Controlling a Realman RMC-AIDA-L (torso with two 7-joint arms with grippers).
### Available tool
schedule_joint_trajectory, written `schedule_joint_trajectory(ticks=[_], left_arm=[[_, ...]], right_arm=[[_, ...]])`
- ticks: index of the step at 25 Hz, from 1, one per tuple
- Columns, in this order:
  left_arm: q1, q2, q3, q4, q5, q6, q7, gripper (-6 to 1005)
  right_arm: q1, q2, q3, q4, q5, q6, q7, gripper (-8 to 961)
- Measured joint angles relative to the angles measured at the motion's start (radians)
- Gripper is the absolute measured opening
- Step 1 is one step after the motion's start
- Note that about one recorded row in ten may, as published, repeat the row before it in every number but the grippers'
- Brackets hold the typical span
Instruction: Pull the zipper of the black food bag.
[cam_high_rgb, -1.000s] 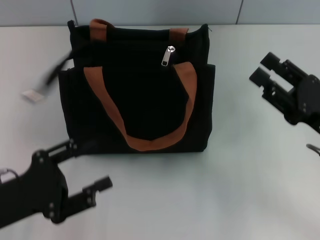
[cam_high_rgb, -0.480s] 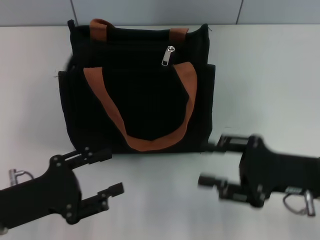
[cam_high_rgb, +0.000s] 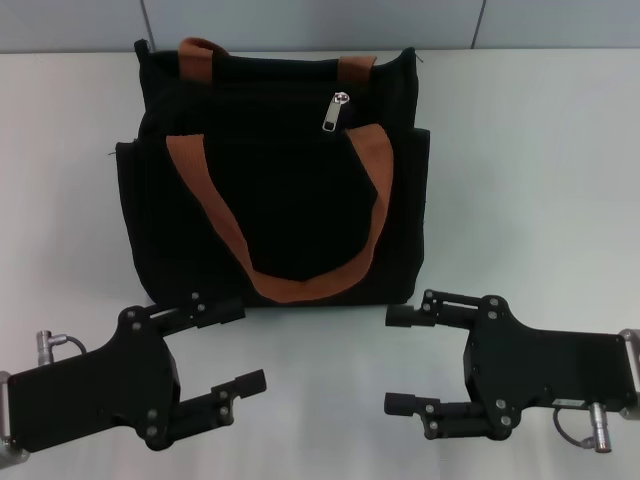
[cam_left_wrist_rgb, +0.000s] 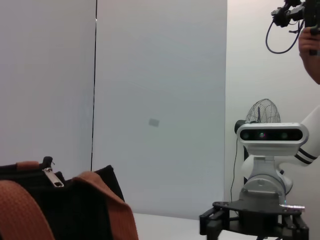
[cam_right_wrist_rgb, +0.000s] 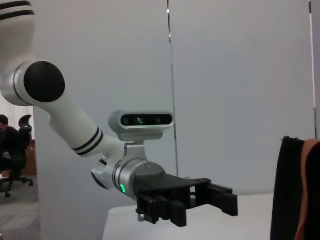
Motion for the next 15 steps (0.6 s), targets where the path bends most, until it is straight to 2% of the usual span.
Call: schedule_joint_trajectory(ticks=[6, 10, 15], left_arm=[[0.000, -0.002, 0.013, -0.001, 0.009, -0.009, 0.002, 656], [0.000, -0.002, 0.014, -0.001, 0.029, -0.016, 0.002, 655], [0.002, -0.002, 0.014, -0.001, 0.035, -0.028, 0.002, 654]], right_arm=[[-0.003, 0.001, 0.005, 0.003, 0.005, 0.020, -0.006, 688], [0.005, 0.002, 0.005, 0.018, 0.006, 0.047, -0.007, 784], [0.012, 0.001, 0.006, 0.027, 0.006, 0.055, -0.007, 784]])
